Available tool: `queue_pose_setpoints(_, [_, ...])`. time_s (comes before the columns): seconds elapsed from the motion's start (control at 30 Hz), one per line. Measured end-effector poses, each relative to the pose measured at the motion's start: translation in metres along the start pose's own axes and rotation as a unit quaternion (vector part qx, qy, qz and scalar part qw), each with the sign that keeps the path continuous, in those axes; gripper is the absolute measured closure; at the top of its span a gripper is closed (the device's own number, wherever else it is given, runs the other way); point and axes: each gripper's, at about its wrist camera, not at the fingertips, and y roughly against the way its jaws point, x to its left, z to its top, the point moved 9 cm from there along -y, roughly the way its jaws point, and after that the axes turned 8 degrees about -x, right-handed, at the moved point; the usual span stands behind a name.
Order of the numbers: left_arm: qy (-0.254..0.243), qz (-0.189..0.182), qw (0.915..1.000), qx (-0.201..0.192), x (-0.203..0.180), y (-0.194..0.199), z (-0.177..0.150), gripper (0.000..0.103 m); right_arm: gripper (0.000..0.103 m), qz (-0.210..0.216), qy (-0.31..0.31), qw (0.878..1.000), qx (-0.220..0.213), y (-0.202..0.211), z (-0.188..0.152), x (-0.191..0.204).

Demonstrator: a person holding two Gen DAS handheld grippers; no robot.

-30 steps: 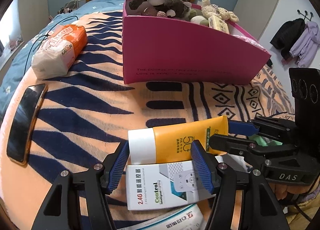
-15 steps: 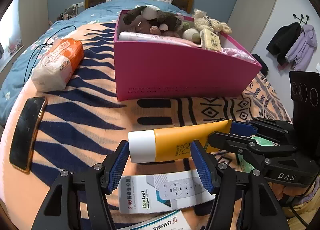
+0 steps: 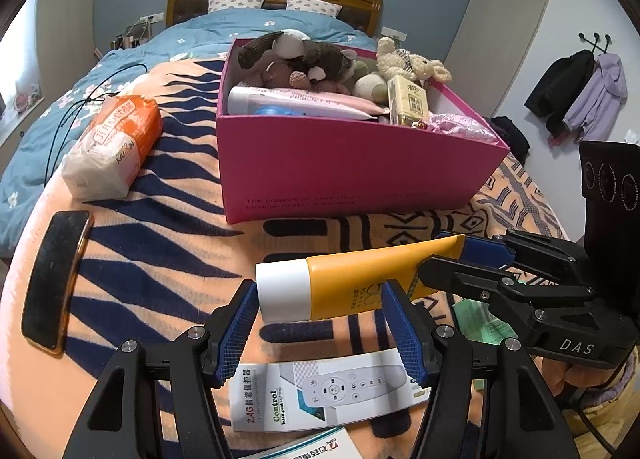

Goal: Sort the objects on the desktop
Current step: 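Lift the yellow tube with both grippers and carry it toward the pink box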

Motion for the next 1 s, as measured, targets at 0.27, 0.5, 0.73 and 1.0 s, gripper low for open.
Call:
queue_pose_setpoints(0.27, [-0.003,-0.002,0.9999,-0.011,-0.003,0.007,0.007,0.039,0.065,0.001,0.005,1.0,-0.009,0.005,0.007,0.0])
queue_pose_setpoints(0.5, [-0.007,-0.001,0.9997,-0.023,-0.005,0.012,0.016,0.039,0.065,0.002,0.011,1.0,-0.018,0.008,0.016,0.001])
queue_pose_setpoints(0.73, [-0.01,0.001,0.9994,-0.033,-0.006,0.016,0.024,0.039,0.065,0.002,0.019,0.999,-0.028,0.011,0.025,0.002])
queue_pose_setpoints(1.0, [-0.012,0.003,0.9989,-0.045,-0.008,0.021,0.034,0.039,0.065,0.005,0.025,0.999,-0.035,0.014,0.033,0.003])
